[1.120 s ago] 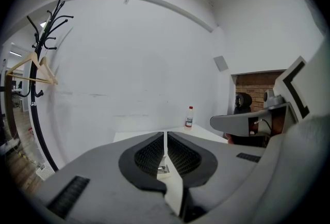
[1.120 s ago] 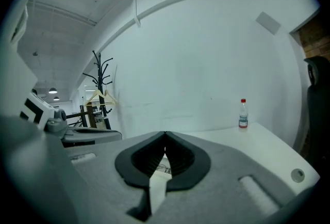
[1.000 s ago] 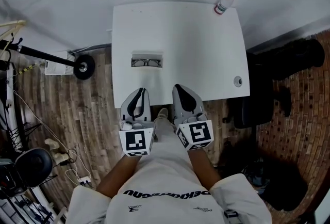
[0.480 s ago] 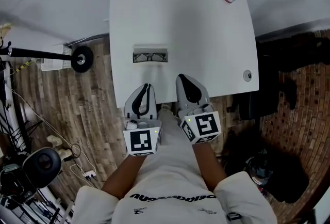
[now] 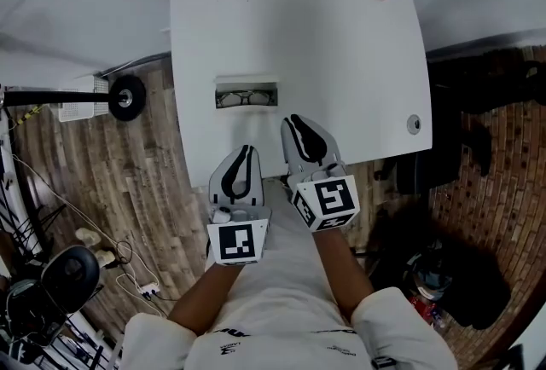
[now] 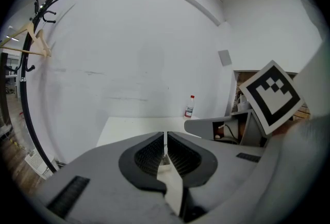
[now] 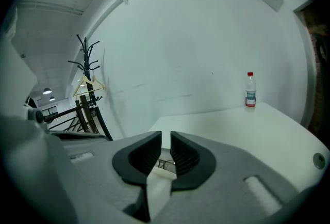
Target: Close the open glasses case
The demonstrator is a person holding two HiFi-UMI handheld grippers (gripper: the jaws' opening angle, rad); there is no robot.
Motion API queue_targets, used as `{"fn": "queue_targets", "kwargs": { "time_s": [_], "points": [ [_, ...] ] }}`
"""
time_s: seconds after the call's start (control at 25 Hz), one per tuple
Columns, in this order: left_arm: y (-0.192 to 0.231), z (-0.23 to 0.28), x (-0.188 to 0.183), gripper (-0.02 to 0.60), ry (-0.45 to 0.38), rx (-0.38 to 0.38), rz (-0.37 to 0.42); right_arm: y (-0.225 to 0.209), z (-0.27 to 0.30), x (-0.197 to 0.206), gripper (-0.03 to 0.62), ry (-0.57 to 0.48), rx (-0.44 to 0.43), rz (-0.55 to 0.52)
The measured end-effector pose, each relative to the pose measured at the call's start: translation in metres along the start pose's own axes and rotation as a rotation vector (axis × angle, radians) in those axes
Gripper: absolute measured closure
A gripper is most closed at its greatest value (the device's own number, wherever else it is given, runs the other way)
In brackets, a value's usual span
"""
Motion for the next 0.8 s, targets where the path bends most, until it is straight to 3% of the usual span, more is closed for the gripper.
{"fn": "queue_targets", "kwargs": {
  "time_s": [0.32,0.8],
  "points": [
    [0.01,0.022,0.012,0.565,0.041,0.016,-0.009,-0.02,0.032,0.006,0.53,0.048,-0.022,0.097],
    [0.022,0.049,0.022,0.565,0.074,0.022,-0.024,-0.045,0.082,0.019,0.519,0.104,-0.05,0.116]
  ]
}}
Point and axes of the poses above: the fingertips, and each gripper's own axes: z forward along the fingers, y to its left, x out of its underside, the point moved 7 cm from there along -z, backward along the fingers, and after that the axes turned 9 degrees about y, right-handed, at the moved point
